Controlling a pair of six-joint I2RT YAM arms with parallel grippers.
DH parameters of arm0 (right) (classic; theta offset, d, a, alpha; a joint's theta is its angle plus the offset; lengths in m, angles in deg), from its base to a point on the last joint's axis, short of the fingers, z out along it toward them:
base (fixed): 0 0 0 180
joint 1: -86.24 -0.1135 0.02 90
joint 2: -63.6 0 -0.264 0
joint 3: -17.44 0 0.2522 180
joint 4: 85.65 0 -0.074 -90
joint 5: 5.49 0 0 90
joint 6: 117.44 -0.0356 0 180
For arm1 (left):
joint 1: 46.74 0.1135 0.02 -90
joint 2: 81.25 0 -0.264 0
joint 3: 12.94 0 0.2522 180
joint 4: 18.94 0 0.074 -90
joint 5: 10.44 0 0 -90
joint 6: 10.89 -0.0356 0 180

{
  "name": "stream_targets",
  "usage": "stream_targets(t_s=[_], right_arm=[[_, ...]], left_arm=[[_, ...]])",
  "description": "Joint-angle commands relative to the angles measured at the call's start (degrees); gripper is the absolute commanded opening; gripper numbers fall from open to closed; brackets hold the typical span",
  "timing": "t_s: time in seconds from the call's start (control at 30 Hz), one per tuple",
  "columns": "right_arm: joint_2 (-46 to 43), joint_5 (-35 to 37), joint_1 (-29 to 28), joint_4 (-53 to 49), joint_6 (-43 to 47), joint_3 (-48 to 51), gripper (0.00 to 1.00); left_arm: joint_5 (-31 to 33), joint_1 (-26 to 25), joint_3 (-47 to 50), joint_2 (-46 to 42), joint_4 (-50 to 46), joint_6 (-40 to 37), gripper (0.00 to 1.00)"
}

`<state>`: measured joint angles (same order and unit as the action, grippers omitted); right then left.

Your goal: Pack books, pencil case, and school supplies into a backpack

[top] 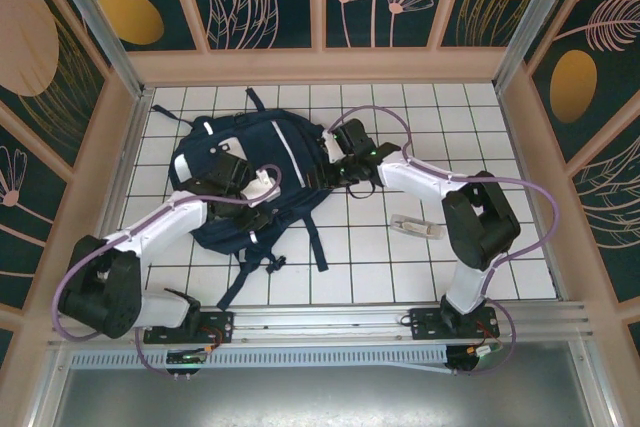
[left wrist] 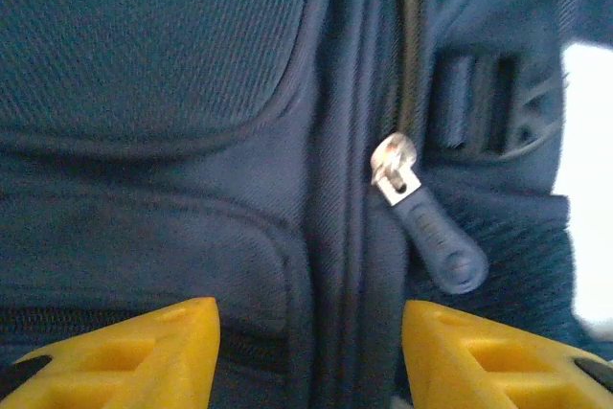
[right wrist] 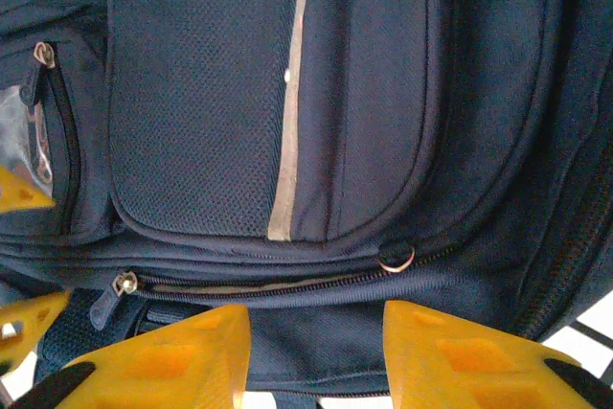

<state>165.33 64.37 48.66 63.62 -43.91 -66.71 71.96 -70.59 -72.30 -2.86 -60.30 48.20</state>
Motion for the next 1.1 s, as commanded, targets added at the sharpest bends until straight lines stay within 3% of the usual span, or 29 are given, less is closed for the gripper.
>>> stream_targets(t_s=[0.0, 0.2, 0.3, 0.37, 0.5, 0.57, 0.73, 0.9, 1.07], right_arm=[[-3.67, -3.84, 0.23, -0.15, -3.42, 2.05, 0.45], [-6.04, -4.76, 1.03, -1.4, -5.68, 4.17, 0.48], [-6.13, -7.46, 0.47, -0.59, -5.59, 5.09, 0.47], [-5.97, -8.27, -0.34, 0.94, -6.52, 5.86, 0.47], [-5.28, -8.8, -2.14, 4.4, -7.81, 7.19, 0.45], [-4.16, -9.08, -3.15, 4.66, -8.78, 6.61, 0.45], [-2.41, -7.02, -7.67, 3.36, -14.06, 2.93, 0.46], [-0.41, 2.39, -11.0, -3.56, -21.71, -3.9, 0.53], [0.29, 1.13, -14.24, -2.0, -33.88, -6.32, 0.53]], left_arm=[[6.38, 0.04, 1.23, 1.86, -0.79, -3.78, 0.52], [-5.99, 0.03, 5.78, -3.07, 0.15, -10.2, 0.6], [-3.08, 0.04, 11.12, -3.61, 6.45, -13.45, 0.59], [-0.71, 0.0, 11.41, -2.07, 8.05, -13.33, 0.44], [-1.84, 0.03, 8.52, -1.37, 7.21, -13.77, 0.08], [-2.32, 0.01, 7.93, -2.94, 7.22, -13.86, 0.0], [-7.11, 0.03, 10.62, -11.79, 11.06, -14.03, 0.0], [-7.56, -0.02, 15.42, -19.47, 17.76, -14.06, 0.0], [-8.88, 0.04, 16.6, -20.82, 20.62, -14.96, 0.0]])
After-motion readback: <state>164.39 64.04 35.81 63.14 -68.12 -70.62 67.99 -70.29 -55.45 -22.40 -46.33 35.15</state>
